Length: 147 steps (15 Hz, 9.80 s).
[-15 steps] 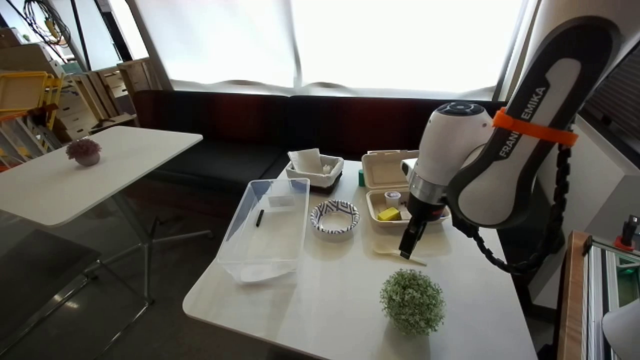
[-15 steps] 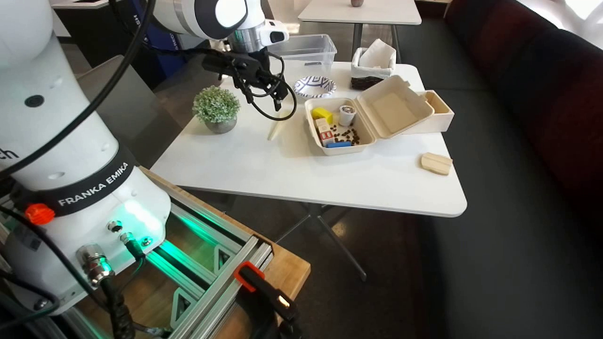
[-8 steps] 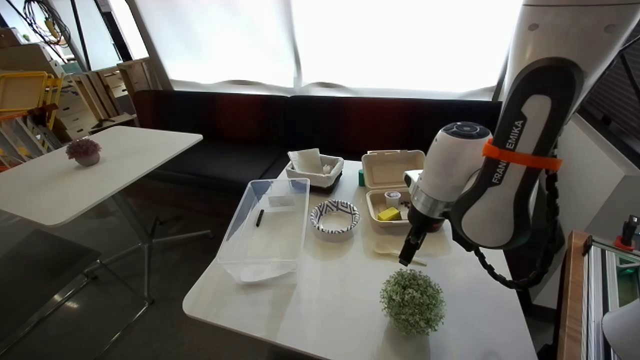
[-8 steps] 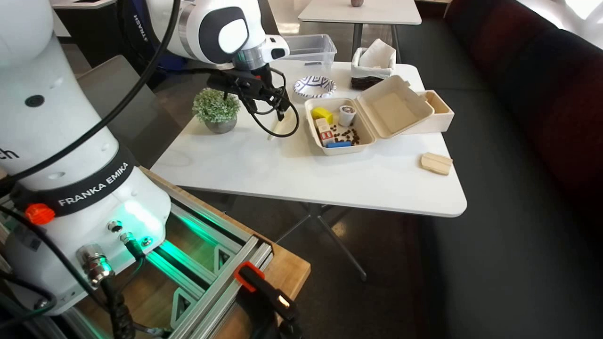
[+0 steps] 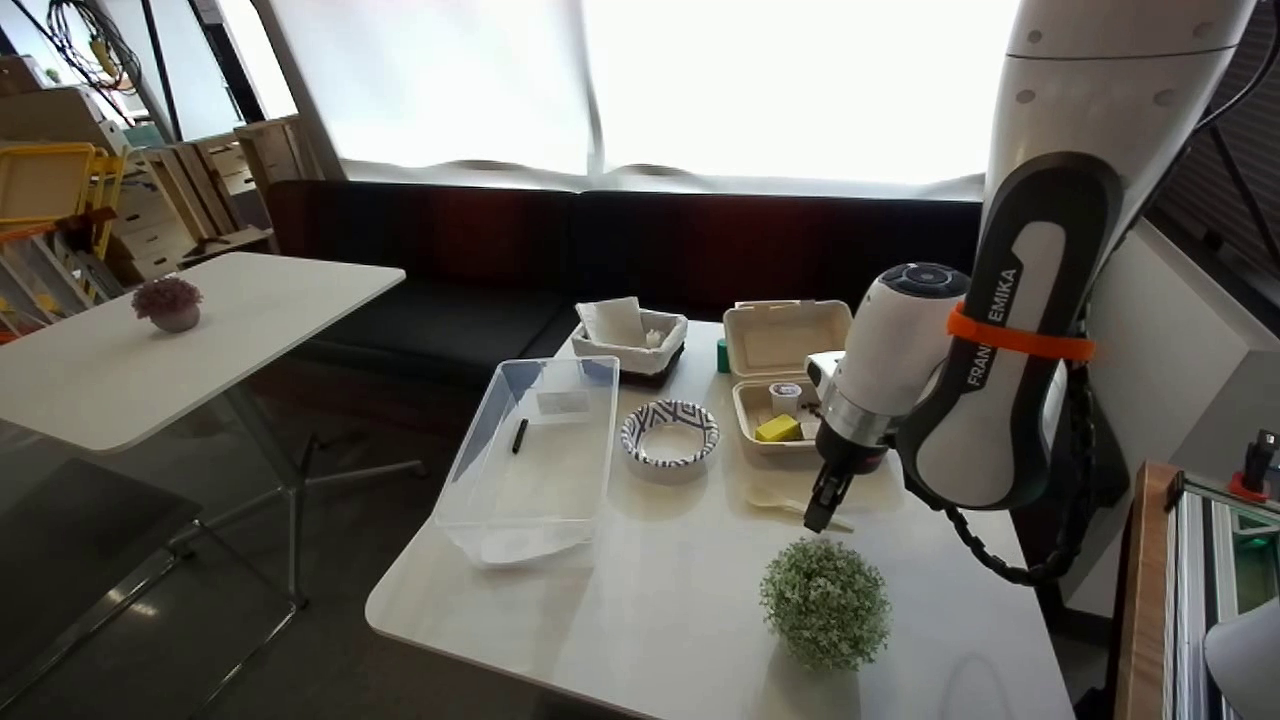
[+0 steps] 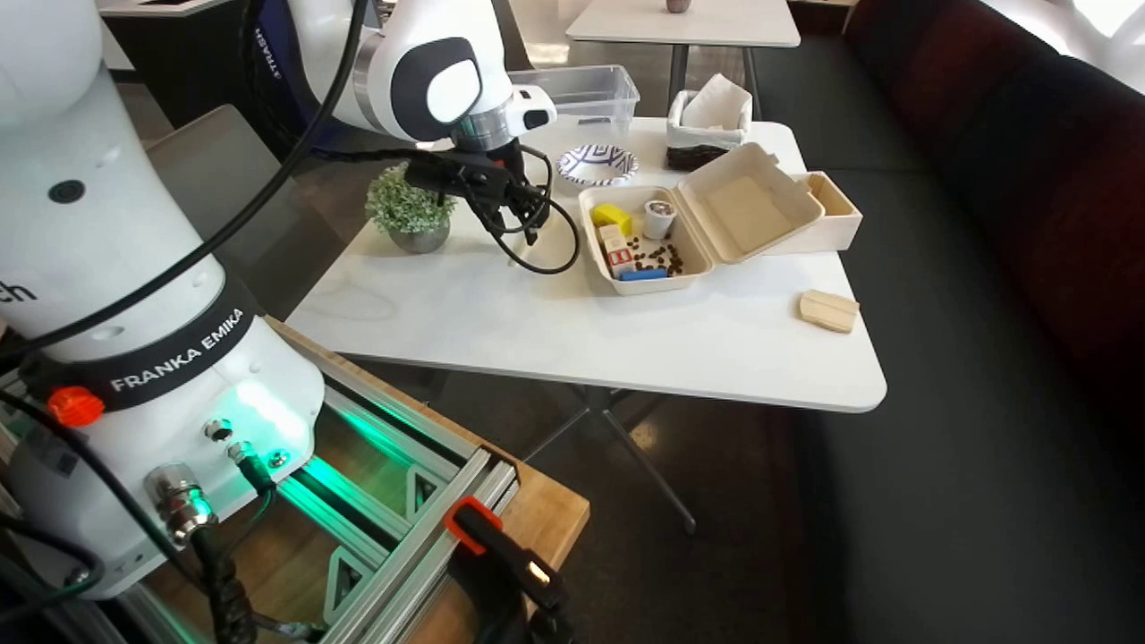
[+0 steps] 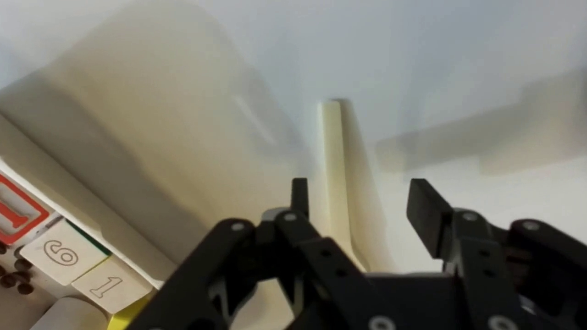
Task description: Use the plastic spoon to move some of the beans from the takeaway pack to the white plate
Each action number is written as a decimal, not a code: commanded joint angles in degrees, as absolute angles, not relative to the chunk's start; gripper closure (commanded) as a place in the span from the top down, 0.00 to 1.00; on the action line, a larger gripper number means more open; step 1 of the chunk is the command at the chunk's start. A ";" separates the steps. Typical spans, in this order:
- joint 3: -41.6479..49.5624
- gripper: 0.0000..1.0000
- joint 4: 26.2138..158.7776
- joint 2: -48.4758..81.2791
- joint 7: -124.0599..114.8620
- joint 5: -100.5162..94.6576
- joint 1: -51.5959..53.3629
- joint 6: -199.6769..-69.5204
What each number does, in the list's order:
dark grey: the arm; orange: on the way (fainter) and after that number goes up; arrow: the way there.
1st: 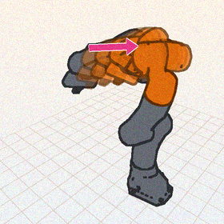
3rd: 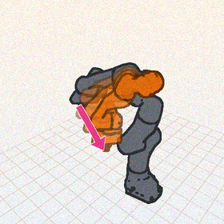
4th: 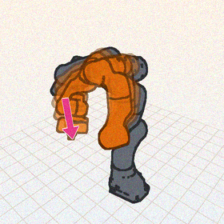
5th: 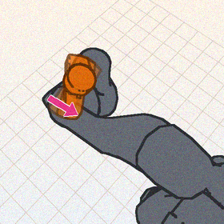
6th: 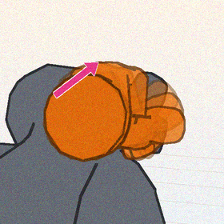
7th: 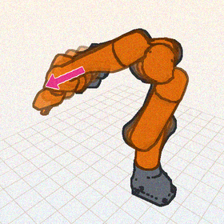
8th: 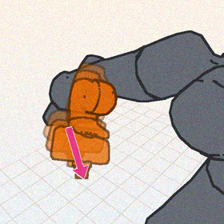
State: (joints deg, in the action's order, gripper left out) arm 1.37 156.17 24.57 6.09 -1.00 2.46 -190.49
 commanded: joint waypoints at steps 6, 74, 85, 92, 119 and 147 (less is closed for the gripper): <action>2.41 0.46 152.64 28.87 7.88 -3.29 3.66 -192.14; 10.39 0.03 122.00 32.09 -10.86 -17.42 -4.35 -131.96; 5.87 0.03 119.28 28.32 -4.35 3.98 -10.61 -126.65; 6.22 0.03 117.25 29.17 -1.19 13.39 -14.43 -121.11; 6.26 0.03 112.31 34.66 0.98 28.75 -20.13 -111.23; 7.99 0.03 100.25 44.19 -2.43 36.64 -24.71 -106.17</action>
State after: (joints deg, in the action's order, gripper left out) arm 7.58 102.06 42.65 -2.08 35.19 -24.78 -106.74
